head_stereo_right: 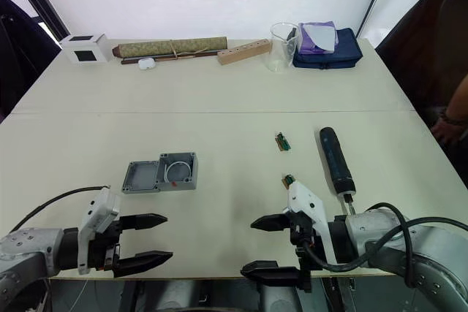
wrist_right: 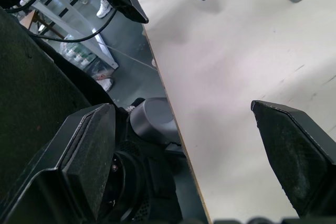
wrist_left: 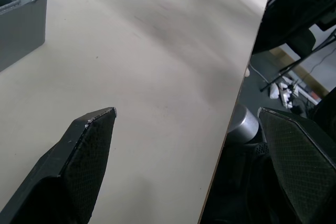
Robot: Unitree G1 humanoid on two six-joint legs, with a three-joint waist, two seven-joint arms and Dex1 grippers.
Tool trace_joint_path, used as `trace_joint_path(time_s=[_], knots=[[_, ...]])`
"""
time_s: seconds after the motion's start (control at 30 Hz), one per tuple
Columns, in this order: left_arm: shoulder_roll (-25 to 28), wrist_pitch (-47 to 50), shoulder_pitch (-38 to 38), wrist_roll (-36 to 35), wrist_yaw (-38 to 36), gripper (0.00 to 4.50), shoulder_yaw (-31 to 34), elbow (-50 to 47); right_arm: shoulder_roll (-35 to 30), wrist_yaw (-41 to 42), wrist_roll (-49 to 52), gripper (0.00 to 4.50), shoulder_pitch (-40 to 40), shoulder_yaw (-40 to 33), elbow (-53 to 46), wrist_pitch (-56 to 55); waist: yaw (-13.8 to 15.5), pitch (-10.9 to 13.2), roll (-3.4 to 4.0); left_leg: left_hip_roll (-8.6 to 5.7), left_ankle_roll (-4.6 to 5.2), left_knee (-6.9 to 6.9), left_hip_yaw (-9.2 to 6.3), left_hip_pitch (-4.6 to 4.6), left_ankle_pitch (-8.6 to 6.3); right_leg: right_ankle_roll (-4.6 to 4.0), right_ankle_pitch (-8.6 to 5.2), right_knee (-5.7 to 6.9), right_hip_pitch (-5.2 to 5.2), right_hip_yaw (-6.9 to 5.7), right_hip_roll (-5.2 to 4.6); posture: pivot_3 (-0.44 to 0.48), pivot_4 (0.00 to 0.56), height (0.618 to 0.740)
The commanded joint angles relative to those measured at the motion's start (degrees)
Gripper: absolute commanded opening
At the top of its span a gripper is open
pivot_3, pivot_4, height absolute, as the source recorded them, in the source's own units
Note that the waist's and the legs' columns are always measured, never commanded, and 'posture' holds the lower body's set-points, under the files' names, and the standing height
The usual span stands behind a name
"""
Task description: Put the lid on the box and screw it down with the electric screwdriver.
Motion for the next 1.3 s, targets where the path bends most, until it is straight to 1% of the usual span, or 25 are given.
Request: trace_joint_path(time_s=[0.03,0.47,0.67,0.7,0.77,0.83,0.87,0.9,0.93,0.97,1.0,1.03,1.07,1.1,1.13,1.2,1.3], knots=[[-0.18,-1.03,-0.32,-0.11,0.11,4.44,1.12,-0.52,-0.25,0.72,-0.06,4.49,-0.80,0.15,-0.03,-0.71,0.01,0.00,0.00,0.00,0.00,0.00,0.00,0.00,0.00,0.00,0.00,0.00,0.00,0.00,0.00,0.000,0.150,0.740],[-0.54,-0.11,-1.09,-1.84,0.91,4.44,1.43,-0.93,0.43,1.48,-2.66,4.49,-2.02,1.44,1.30,-1.28,-0.01,0.00,0.00,0.00,0.00,0.00,0.00,0.00,0.00,0.00,0.00,0.00,0.00,0.00,0.00,0.000,0.150,0.740],[0.16,-0.19,-2.47,-1.51,1.30,4.44,2.85,-0.12,1.35,1.93,-5.62,4.49,-5.53,2.05,3.98,-3.13,-0.03,0.00,0.00,0.00,0.00,0.01,0.00,0.00,0.00,0.00,0.00,0.01,0.00,-0.01,0.01,0.000,0.150,0.740],[0.55,-0.11,-3.21,-1.24,1.68,4.44,3.63,0.33,1.66,1.45,-6.09,4.49,-6.23,2.06,4.28,-3.30,-0.04,0.00,0.00,-0.01,0.00,0.01,0.00,0.00,0.00,0.00,0.00,0.01,0.00,0.00,0.01,0.000,0.150,0.740],[2.29,2.51,-6.54,-3.11,3.25,4.44,6.16,2.21,2.62,-0.64,-5.72,4.49,-8.77,2.19,4.99,-2.31,-0.05,0.00,0.00,-0.01,0.00,0.01,-0.01,0.00,0.00,0.00,0.00,0.01,-0.01,-0.01,0.02,0.000,0.150,0.740],[4.74,5.78,-11.64,-5.68,4.54,4.44,8.52,5.25,2.91,-3.00,-4.50,4.49,-12.31,2.37,5.82,0.20,0.00,0.00,0.00,-0.01,0.00,0.05,-0.04,0.00,0.01,0.00,0.01,0.07,-0.01,-0.02,0.03,0.000,0.150,0.740],[7.93,6.86,-14.76,-4.85,3.54,4.44,8.75,7.47,3.42,-4.49,-3.44,4.49,-15.10,2.99,6.01,1.73,0.02,0.00,0.00,-0.01,0.00,0.07,-0.05,0.04,0.01,0.00,0.01,0.09,0.01,-0.03,0.04,0.000,0.150,0.740],[12.20,8.35,-19.82,-4.96,1.47,4.44,7.86,9.37,4.07,-5.63,-2.32,4.49,-18.11,3.56,6.10,2.85,0.00,0.01,-0.02,-0.01,0.00,0.08,-0.05,0.04,0.01,0.00,0.01,0.10,0.01,-0.03,0.04,0.000,0.150,0.740],[15.24,9.13,-23.10,-4.83,-0.45,4.44,7.11,10.86,4.89,-6.73,-1.48,4.49,-20.44,4.25,6.08,3.78,-0.07,0.04,-0.09,-0.01,0.00,0.09,-0.07,0.03,0.00,0.00,0.01,0.11,0.01,-0.05,0.04,0.000,0.150,0.740],[20.20,9.41,-28.04,-3.16,-3.96,4.44,3.65,11.76,5.98,-7.34,-3.62,4.49,-23.18,5.89,5.38,3.06,-0.16,0.08,-0.16,-0.01,0.00,0.09,-0.08,0.02,0.01,0.00,0.00,0.14,-0.01,-0.05,0.06,0.000,0.150,0.740],[23.57,8.80,-32.39,-0.57,-6.52,4.44,-0.98,11.31,6.44,-8.01,-6.63,4.49,-25.13,7.96,4.79,2.60,-0.22,0.07,-0.19,-0.02,0.00,0.08,-0.10,-0.09,0.01,-0.02,0.02,0.08,-0.11,-0.06,0.13,0.000,0.150,0.740],[25.43,7.72,-35.86,2.05,-8.59,4.44,-5.33,10.80,7.13,-8.91,-8.73,4.49,-26.54,9.76,4.45,2.43,-0.26,0.07,-0.19,-0.05,0.00,0.06,-0.08,-0.10,0.01,-0.01,0.02,0.09,-0.10,-0.05,0.11,0.000,0.150,0.740],[26.18,6.29,-38.63,4.33,-10.13,4.44,-8.83,10.88,8.22,-10.01,-9.55,4.49,-27.69,11.27,4.29,2.93,-0.30,0.06,-0.11,-0.06,0.00,0.03,-0.07,-0.12,0.00,-0.01,0.02,0.02,-0.12,-0.04,0.11,0.000,0.150,0.740],[25.48,5.28,-41.71,6.55,-10.83,4.44,-12.40,11.23,9.26,-11.12,-10.32,4.49,-28.33,12.75,4.21,3.40,-0.32,-0.01,0.03,-0.14,0.00,-0.06,0.01,-0.14,0.00,0.02,0.03,0.01,-0.16,0.03,0.04,0.000,0.150,0.740],[24.40,4.97,-44.74,8.40,-11.35,4.44,-15.64,11.93,10.34,-12.10,-11.51,4.49,-28.69,14.16,4.13,3.42,-0.31,-0.01,0.07,-0.18,0.05,-0.09,0.09,-0.11,-0.02,0.18,0.11,0.02,-0.15,0.10,-0.05,0.000,0.150,0.740],[21.86,4.60,-49.62,11.38,-13.09,4.44,-21.38,12.62,11.34,-12.78,-14.14,4.49,-27.81,16.27,3.86,2.74,-0.30,0.02,0.01,-0.19,0.06,-0.11,0.07,-0.15,-0.03,0.26,0.13,0.06,-0.21,0.08,-0.03,0.000,0.150,0.740],[18.44,3.92,-53.97,16.03,-15.44,4.44,-28.24,14.07,12.09,-13.86,-18.03,4.49,-26.43,19.02,3.75,1.97,-0.28,0.05,-0.03,-0.14,0.06,-0.05,-0.01,-0.39,-0.02,0.28,0.13,0.23,-0.51,0.02,0.06,0.000,0.150,0.740]])
